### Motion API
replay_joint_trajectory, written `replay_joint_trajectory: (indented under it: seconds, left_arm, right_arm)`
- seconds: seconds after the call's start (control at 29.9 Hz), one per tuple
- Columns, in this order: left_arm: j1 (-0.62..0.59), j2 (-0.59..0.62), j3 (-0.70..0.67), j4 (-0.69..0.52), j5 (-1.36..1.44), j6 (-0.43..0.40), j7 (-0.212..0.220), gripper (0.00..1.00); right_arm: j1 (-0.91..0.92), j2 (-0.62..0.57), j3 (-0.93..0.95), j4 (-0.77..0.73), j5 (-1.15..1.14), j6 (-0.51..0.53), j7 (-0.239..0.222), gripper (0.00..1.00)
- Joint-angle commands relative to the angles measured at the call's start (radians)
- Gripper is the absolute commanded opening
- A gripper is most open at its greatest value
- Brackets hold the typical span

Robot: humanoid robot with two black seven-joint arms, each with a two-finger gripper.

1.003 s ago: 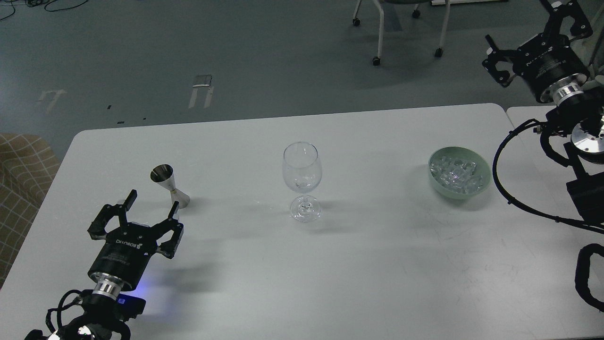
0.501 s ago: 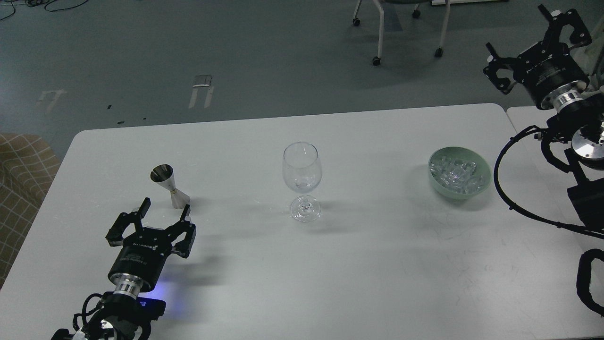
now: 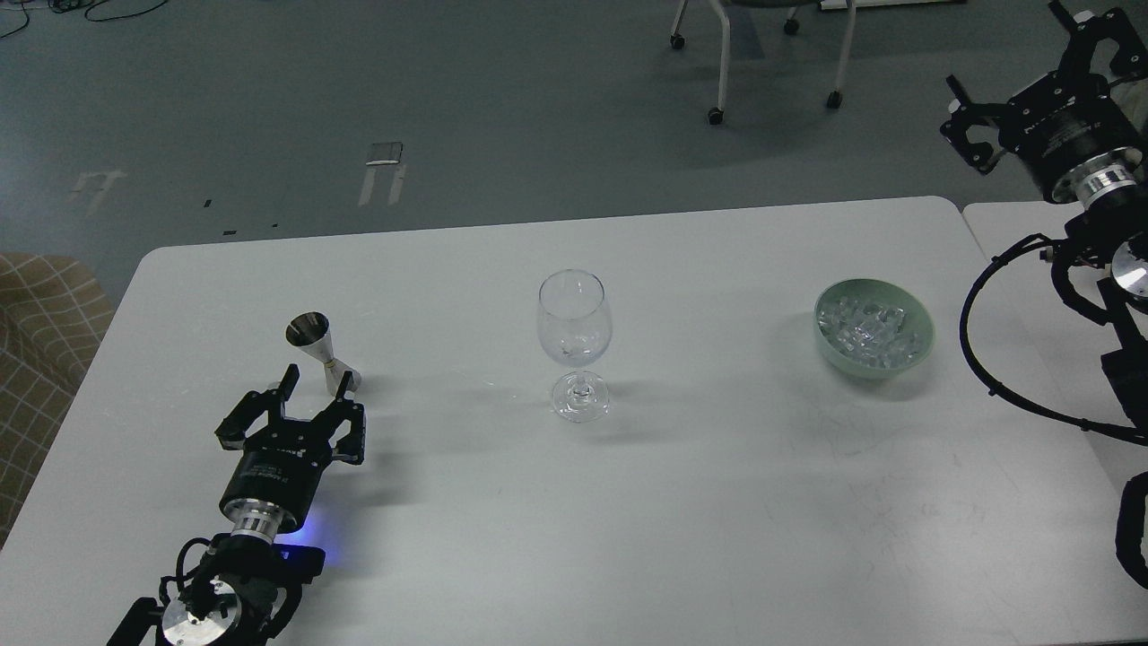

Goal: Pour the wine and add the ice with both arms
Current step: 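Close the left gripper around the metal jigger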

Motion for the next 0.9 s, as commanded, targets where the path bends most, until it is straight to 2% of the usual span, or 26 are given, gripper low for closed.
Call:
replay_joint_trajectory:
  seconds: [0.0, 0.17, 0.37, 0.87]
  left_arm:
    - [-0.013, 0.003, 0.006, 0.005, 0.001, 0.027, 0.009, 0.53]
    - [-0.024, 0.007, -0.002, -0.003, 0.0, 0.053, 0.035, 0.49]
    - [-0.076, 0.009, -0.003, 0.004, -0.002, 0.171, 0.036, 0.49]
    - [-0.085, 0.012, -0.062, 0.04, -0.002, 0.181, 0.047, 0.49]
  right_arm:
    - [-0.004, -0.005, 0.0, 0.0, -0.001, 0.0, 0.0, 1.0]
    - [-0.016, -0.005, 0.0, 0.0, 0.0, 0.0, 0.0, 1.0]
    - [-0.016, -0.005, 0.0, 0.0, 0.0, 0.0, 0.0, 1.0]
    - [-0.016, -0.005, 0.0, 0.0, 0.0, 0.0, 0.0, 1.0]
